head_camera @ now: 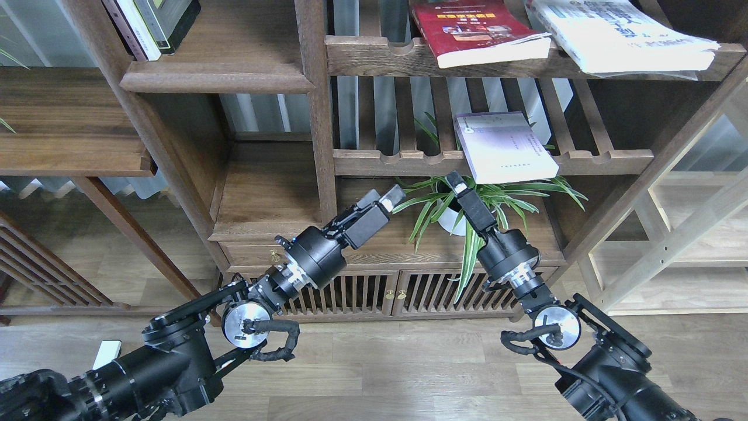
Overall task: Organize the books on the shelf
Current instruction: 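Reach the right gripper up toward the white booklet on the middle shelf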
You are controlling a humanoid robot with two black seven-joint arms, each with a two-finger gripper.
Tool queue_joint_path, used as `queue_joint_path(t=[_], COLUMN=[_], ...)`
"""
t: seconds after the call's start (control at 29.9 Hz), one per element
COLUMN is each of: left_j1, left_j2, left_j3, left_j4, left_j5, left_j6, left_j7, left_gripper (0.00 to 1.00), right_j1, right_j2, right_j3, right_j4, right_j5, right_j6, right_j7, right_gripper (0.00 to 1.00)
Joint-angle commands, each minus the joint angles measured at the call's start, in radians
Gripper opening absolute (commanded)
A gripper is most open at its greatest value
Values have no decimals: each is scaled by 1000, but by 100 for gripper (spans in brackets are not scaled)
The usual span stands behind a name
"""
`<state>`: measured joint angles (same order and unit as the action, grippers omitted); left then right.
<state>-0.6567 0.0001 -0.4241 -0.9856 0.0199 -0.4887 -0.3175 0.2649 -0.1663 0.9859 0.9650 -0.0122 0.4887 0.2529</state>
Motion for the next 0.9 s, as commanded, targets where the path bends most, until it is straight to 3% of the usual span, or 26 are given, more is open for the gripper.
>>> queue_joint_path(t=[0.0, 0.1, 0.64, 0.8, 0.87], left_j1=[31, 38, 43, 87, 100], left_j2=[6, 4, 0, 0, 0], left_j3=[21, 21, -117, -199, -211], left_j4=[-10, -7, -2, -13, -16], left_j5=[11, 11, 0, -6, -12], left_j6=[0, 0, 0, 0, 0], left_j7=[55, 116, 147, 248, 264], left_gripper=[99, 99, 99, 99, 99], right_j1=[-7, -7, -9, -12, -12], right_j2=[-1, 1, -47, -53, -55], right_j3=[-3, -6, -6, 10, 14], right_j4=[0, 0, 6, 6, 6], right_j5=[0, 0, 1, 52, 84], right_j6=[0, 0, 0, 0, 0], right_j7=[-1, -3, -7, -6, -6], right_gripper=[100, 100, 100, 100, 100])
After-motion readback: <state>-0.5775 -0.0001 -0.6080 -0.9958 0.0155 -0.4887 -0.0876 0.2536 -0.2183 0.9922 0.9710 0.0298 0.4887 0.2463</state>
